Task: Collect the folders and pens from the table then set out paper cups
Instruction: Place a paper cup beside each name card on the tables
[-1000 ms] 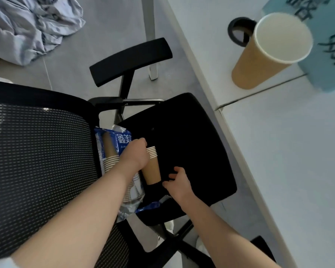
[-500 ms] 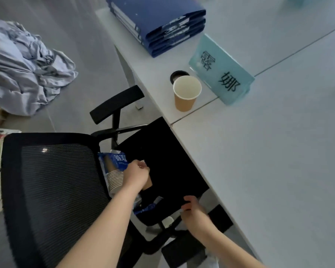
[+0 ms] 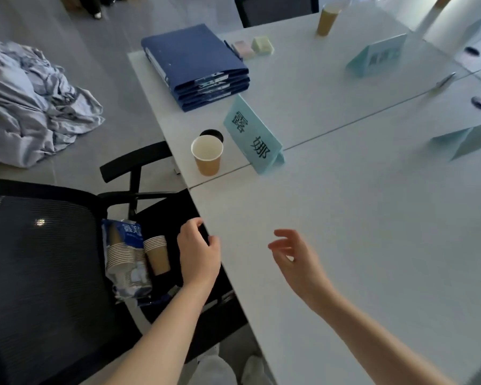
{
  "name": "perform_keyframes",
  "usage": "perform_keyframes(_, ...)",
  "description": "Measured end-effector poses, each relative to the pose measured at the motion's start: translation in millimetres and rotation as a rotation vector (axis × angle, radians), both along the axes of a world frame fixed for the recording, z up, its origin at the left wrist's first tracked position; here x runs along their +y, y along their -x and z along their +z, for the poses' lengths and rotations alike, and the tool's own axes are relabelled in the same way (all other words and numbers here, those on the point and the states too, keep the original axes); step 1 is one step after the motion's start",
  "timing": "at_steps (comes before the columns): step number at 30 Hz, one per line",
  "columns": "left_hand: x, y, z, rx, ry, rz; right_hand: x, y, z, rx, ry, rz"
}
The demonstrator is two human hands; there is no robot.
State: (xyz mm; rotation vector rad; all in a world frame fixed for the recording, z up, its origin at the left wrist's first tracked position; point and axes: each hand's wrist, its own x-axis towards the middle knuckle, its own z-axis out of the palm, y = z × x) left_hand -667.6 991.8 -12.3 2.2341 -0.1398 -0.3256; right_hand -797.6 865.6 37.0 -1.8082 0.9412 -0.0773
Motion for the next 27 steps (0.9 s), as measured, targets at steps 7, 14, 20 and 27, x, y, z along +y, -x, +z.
perform_keyframes(7, -48.5, -5.7, -22.2, -0.262, -0.195, -0.259, -58.8, -75.9, 11.9, -0.065, 0.048, 0.031)
perform_keyframes(14, -62.5, -31.0, -46.8, -0.248, -0.465, -0.342, -91.1, -150.0, 8.8, -0.072, 0.078, 0.207)
perform_keyframes(20, -68.7, -26.9, -61.9, -0.315, -0.592, -0.360, -93.9, -203.2, -8.6, -0.077, 0.000, 0.323)
perform_keyframes(27, -67.7, -26.2, -66.8, -0.392, -0.638, -0.352, -87.6, -233.0, -30.3, -0.100, 0.005, 0.487)
